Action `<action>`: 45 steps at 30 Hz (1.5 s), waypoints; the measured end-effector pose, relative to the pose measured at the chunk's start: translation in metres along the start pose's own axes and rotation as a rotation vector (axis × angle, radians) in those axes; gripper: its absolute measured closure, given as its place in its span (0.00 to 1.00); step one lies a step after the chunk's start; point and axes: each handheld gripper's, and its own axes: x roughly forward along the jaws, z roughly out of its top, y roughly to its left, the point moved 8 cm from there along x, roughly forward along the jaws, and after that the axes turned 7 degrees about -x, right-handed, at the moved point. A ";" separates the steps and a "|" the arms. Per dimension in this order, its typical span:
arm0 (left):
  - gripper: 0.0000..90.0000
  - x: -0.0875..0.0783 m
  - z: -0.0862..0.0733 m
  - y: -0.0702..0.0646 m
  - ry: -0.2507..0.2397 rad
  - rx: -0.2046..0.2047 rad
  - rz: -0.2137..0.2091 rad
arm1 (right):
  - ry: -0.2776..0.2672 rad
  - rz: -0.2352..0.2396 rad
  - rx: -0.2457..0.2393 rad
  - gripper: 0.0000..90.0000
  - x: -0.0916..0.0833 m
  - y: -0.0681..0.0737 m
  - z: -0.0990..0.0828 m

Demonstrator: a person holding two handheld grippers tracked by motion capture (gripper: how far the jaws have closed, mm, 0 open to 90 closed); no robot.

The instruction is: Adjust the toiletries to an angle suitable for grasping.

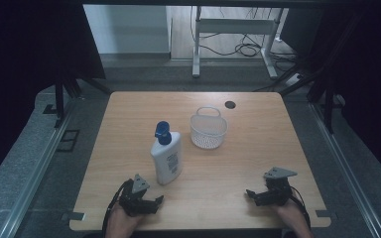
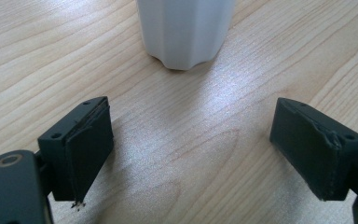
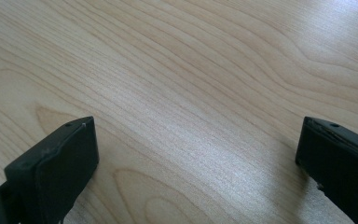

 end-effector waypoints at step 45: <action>0.42 -0.009 0.009 0.007 -0.007 -0.045 0.036 | -0.001 0.002 -0.001 0.00 0.000 0.000 0.000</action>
